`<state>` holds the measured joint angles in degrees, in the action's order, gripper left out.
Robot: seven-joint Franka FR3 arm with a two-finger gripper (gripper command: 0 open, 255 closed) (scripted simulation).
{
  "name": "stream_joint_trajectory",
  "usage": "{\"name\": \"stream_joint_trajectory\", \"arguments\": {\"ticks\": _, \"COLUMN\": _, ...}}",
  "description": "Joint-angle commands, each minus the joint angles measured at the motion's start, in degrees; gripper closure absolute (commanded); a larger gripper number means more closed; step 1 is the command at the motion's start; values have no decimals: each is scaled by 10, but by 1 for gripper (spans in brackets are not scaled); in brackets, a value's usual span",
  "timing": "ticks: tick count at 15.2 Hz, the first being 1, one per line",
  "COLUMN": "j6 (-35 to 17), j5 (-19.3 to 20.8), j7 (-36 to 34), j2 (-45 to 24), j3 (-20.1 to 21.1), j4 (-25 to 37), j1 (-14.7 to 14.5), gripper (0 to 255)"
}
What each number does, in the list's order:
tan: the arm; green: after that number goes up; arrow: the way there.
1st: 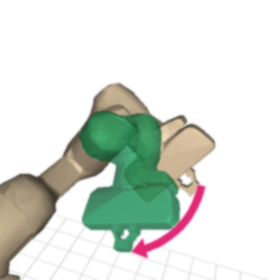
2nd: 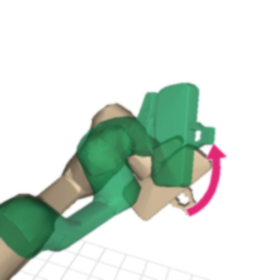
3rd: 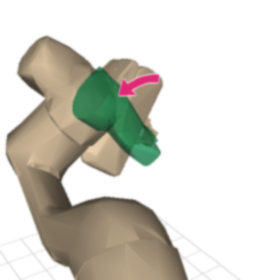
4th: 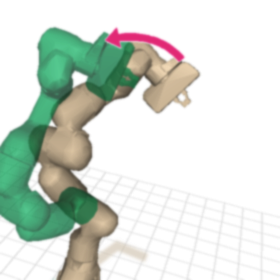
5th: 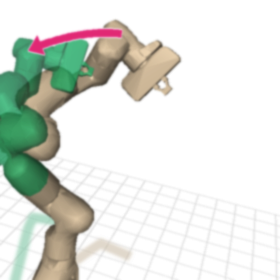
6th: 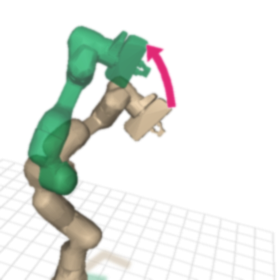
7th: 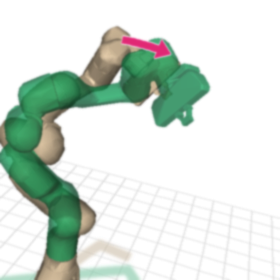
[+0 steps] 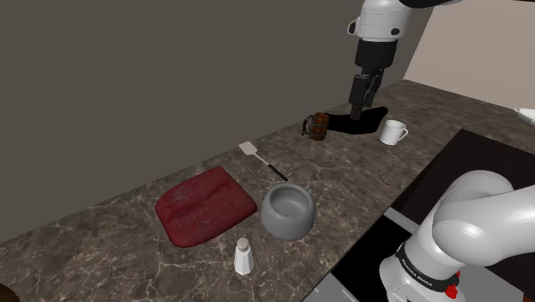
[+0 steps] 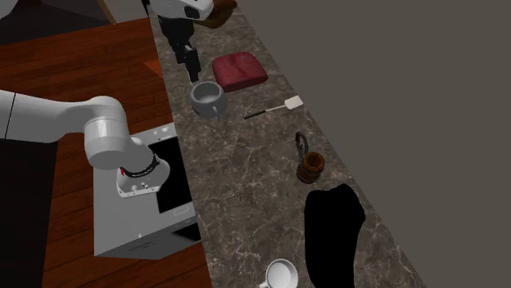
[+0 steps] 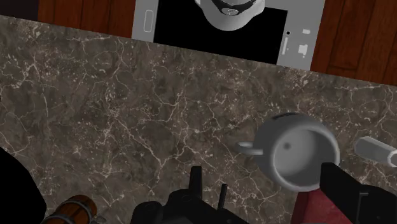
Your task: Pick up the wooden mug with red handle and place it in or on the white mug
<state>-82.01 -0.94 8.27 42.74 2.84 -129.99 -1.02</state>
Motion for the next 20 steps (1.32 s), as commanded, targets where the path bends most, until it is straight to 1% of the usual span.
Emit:
{"name": "stream_joint_trajectory", "arguments": {"ticks": 1, "j6": 0, "j5": 0, "j7": 0, "j2": 0, "j3": 0, "j4": 0, "j1": 0, "gripper": 0}}
{"name": "stream_joint_trajectory", "arguments": {"ticks": 7, "j6": -77, "j5": 43, "j7": 92, "j2": -50, "j3": -65, "j4": -17, "j1": 13, "gripper": 0}}
{"name": "stream_joint_trajectory", "arguments": {"ticks": 12, "j6": -141, "j5": 66, "j7": 166, "j2": -114, "j3": -118, "j4": -9, "j1": 21, "gripper": 0}}
{"name": "stream_joint_trajectory", "arguments": {"ticks": 16, "j6": -190, "j5": 74, "j7": 225, "j2": -178, "j3": -158, "j4": 12, "j1": 25, "gripper": 0}}
{"name": "stream_joint_trajectory", "arguments": {"ticks": 20, "j6": -234, "j5": 68, "j7": 287, "j2": -251, "j3": -195, "j4": 47, "j1": 27, "gripper": 0}}
